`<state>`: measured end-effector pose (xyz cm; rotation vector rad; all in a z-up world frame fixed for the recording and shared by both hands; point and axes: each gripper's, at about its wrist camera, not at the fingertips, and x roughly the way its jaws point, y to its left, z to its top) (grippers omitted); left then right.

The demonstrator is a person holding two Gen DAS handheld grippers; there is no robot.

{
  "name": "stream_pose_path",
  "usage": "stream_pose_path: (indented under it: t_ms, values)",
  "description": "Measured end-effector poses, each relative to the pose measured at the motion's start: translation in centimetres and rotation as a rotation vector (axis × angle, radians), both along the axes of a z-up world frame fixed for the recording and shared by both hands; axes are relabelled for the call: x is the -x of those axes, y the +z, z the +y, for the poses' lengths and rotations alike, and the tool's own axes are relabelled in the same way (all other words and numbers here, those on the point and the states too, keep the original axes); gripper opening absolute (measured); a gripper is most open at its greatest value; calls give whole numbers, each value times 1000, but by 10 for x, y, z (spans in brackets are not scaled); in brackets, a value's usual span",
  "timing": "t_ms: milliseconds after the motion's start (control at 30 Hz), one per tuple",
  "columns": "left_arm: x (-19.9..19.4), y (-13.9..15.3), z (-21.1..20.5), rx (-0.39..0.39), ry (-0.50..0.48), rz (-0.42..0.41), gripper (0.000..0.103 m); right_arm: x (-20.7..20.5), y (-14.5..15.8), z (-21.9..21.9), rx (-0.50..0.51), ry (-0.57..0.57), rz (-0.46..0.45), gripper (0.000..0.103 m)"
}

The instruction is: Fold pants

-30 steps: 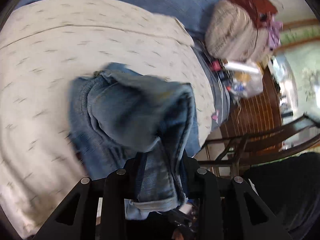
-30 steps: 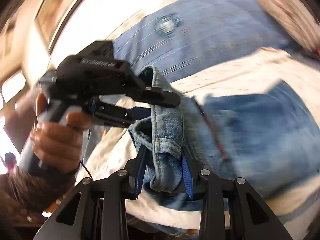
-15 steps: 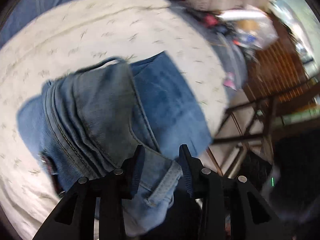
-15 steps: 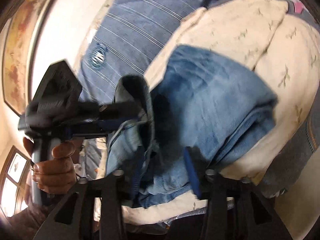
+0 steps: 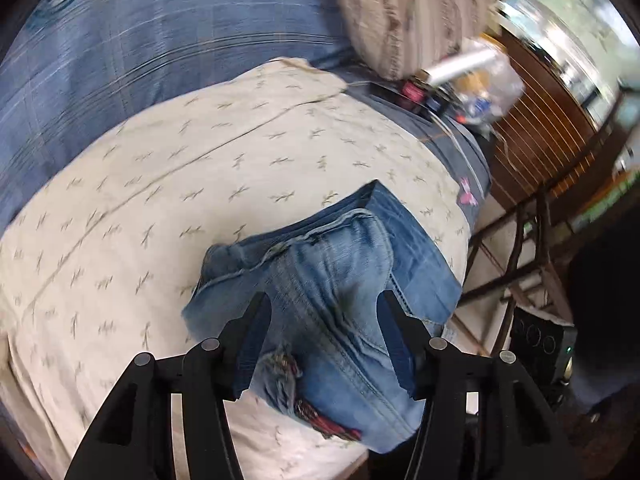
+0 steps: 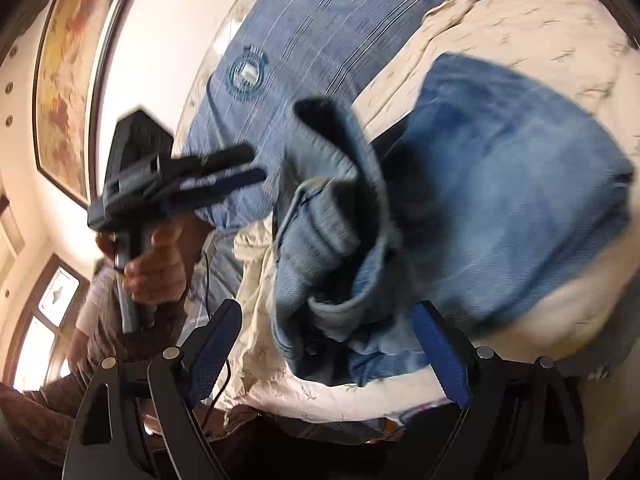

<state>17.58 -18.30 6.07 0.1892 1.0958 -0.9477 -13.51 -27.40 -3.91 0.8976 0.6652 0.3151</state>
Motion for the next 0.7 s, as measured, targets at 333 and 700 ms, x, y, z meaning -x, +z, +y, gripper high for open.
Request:
stream_pose_path:
  t_ms: [333,700]
  values:
    - [-11,-53,-31,13,-6,-108,26,-6,-26,-8,-113,-61,52,36]
    - [24,-77,-102,-150,-81,-134,34,32,-42,-59,-190,-222,97,28]
